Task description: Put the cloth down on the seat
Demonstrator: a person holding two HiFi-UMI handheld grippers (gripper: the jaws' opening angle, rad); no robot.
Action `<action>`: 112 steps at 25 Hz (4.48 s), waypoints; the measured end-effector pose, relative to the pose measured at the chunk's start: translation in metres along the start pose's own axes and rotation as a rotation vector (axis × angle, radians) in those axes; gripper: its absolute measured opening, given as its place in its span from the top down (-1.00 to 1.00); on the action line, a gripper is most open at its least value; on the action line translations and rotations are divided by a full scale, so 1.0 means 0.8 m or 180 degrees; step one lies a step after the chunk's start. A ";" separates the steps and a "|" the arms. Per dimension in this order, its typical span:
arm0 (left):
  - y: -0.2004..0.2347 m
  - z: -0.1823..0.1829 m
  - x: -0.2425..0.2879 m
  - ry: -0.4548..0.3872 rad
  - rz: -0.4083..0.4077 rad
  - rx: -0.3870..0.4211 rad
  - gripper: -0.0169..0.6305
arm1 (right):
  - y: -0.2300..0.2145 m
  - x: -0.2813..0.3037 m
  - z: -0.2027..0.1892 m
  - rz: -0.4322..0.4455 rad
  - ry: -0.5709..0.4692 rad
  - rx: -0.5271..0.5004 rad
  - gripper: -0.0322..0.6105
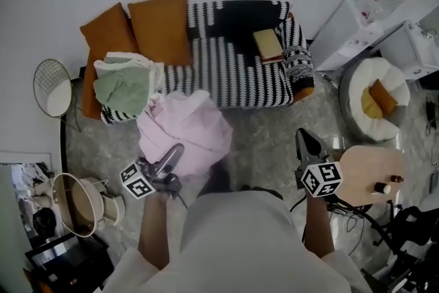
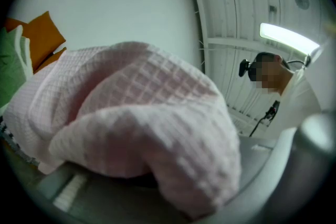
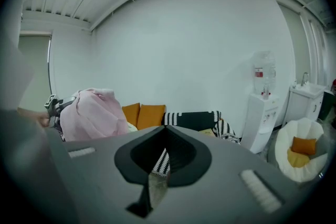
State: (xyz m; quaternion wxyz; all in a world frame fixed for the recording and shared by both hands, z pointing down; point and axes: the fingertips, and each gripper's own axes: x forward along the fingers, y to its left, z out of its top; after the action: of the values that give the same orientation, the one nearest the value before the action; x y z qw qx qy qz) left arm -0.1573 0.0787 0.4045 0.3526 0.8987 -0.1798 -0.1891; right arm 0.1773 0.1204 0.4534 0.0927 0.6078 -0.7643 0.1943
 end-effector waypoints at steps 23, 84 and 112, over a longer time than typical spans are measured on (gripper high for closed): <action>0.122 0.105 0.005 0.0132 -0.0198 -0.0098 0.49 | 0.058 0.144 0.053 -0.0200 0.0052 -0.0045 0.89; 0.600 -0.077 0.409 0.1063 0.1124 -0.0470 0.49 | -0.266 0.596 -0.030 0.0902 0.1219 0.0219 0.89; 0.972 -0.240 0.460 0.1567 0.2450 -0.1087 0.29 | -0.299 0.709 -0.175 0.1036 0.1624 0.0628 0.89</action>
State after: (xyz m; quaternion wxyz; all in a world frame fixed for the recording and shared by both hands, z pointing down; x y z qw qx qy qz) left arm 0.1024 -0.5147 1.0024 0.5713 0.7143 -0.3767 0.1464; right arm 0.2563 -0.3728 0.8388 0.1896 0.4153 -0.7811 0.4260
